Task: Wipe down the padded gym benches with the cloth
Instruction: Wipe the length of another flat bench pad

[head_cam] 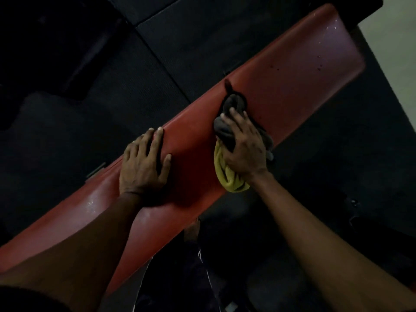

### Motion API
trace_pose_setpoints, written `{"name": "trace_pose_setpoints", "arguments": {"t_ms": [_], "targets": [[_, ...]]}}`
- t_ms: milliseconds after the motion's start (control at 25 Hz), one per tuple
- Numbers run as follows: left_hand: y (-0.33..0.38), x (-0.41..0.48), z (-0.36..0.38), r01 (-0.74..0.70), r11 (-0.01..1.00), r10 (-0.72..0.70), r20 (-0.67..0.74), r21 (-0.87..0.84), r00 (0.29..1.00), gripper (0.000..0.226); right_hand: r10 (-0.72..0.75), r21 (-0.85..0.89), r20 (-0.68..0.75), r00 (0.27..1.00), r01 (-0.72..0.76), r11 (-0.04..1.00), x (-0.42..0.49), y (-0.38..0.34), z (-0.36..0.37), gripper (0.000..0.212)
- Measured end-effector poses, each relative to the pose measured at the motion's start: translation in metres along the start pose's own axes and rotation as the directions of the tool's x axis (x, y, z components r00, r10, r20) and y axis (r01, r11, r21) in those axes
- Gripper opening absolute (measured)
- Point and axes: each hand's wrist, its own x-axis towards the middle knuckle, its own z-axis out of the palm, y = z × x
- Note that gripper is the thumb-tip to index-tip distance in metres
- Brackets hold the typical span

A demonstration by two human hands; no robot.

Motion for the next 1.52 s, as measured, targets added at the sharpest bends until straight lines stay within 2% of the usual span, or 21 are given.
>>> {"name": "trace_pose_setpoints", "arguments": {"t_ms": [120,160,200,280,360,400,480,560,640,720,800,880,960,1000,1080,1200,1360,1440,1520], "targets": [[0.001,0.000,-0.001,0.000,1.000,0.000,0.007,0.008,1.000,0.070,0.274,0.060,-0.124,0.954,-0.269,0.961,0.049,-0.007,0.002,0.060],[0.001,0.001,-0.001,0.004,1.000,-0.005,0.012,0.011,1.000,0.071,0.308,0.054,-0.137,0.942,-0.303,0.951,0.060,-0.016,0.004,0.060],[0.001,0.000,-0.001,0.008,1.000,-0.009,0.016,0.015,1.000,0.071,0.271,0.036,-0.126,0.954,-0.269,0.963,0.066,-0.025,0.006,0.060],[0.000,0.000,0.000,0.012,1.000,-0.012,0.030,0.008,0.999,0.071,-0.004,-0.013,-0.030,1.000,0.004,1.000,0.065,-0.037,0.009,0.061],[0.000,0.000,-0.001,0.004,1.000,-0.005,0.042,0.014,0.999,0.071,-0.281,-0.041,0.126,0.951,0.288,0.957,0.061,-0.044,0.012,0.062],[-0.001,0.000,-0.001,-0.002,1.000,0.001,0.046,0.022,0.999,0.072,-0.338,-0.044,0.165,0.927,0.350,0.936,0.063,-0.046,0.013,0.059],[-0.002,0.000,-0.002,0.000,1.000,-0.001,0.045,0.016,0.999,0.072,-0.336,-0.018,0.161,0.928,0.343,0.939,0.083,-0.049,0.013,0.053],[-0.001,-0.001,-0.003,0.006,1.000,-0.006,0.047,-0.004,0.999,0.072,-0.242,0.004,0.130,0.961,0.244,0.970,0.110,-0.051,0.010,0.047],[-0.001,0.000,-0.004,0.007,1.000,-0.006,0.050,-0.025,0.999,0.072,-0.129,-0.067,0.124,0.984,0.138,0.988,0.128,-0.055,0.009,0.041],[-0.001,0.000,-0.004,0.010,0.999,-0.008,0.062,-0.038,0.998,0.072,-0.077,-0.118,0.132,0.988,0.093,0.989,0.127,-0.066,0.012,0.040],[0.000,0.000,-0.004,0.011,0.999,-0.007,0.070,-0.044,0.997,0.072,-0.160,-0.101,0.140,0.977,0.175,0.979,0.110,-0.078,0.018,0.039],[-0.001,-0.001,-0.005,0.009,0.999,-0.006,0.074,-0.042,0.997,0.072,-0.304,-0.067,0.168,0.938,0.319,0.945,0.099,-0.080,0.017,0.037],[-0.001,0.000,-0.005,0.011,0.999,-0.007,0.077,-0.047,0.997,0.072,-0.384,-0.046,0.216,0.898,0.402,0.914,0.114,-0.063,0.010,0.041],[0.000,0.000,-0.005,0.013,0.999,-0.009,0.076,-0.050,0.997,0.072,-0.369,-0.049,0.229,0.901,0.389,0.920,0.125,-0.049,0.005,0.046],[0.000,0.000,-0.005,0.028,0.998,-0.024,0.071,-0.049,0.997,0.072,-0.241,-0.080,0.220,0.945,0.264,0.961,0.150,-0.014,-0.011,0.052],[0.002,0.000,-0.005,0.026,0.999,-0.022,0.076,-0.047,0.997,0.072,-0.086,-0.087,0.091,0.992,0.094,0.992,0.162,0.025,-0.031,0.044],[0.004,0.000,-0.003,0.057,0.998,-0.055,0.074,-0.038,0.996,0.071,0.085,-0.051,-0.041,0.996,-0.087,0.995,0.140,-0.010,-0.010,0.042],[0.004,0.001,-0.004,0.064,0.997,-0.062,0.075,-0.031,0.995,0.070,0.082,-0.026,-0.063,0.995,-0.084,0.996,0.109,-0.041,0.004,0.049],[0.007,0.001,-0.008,0.062,0.998,-0.060,0.082,-0.016,0.995,0.069,-0.079,-0.010,0.042,0.996,0.079,0.997,0.083,-0.050,0.007,0.053]]}}
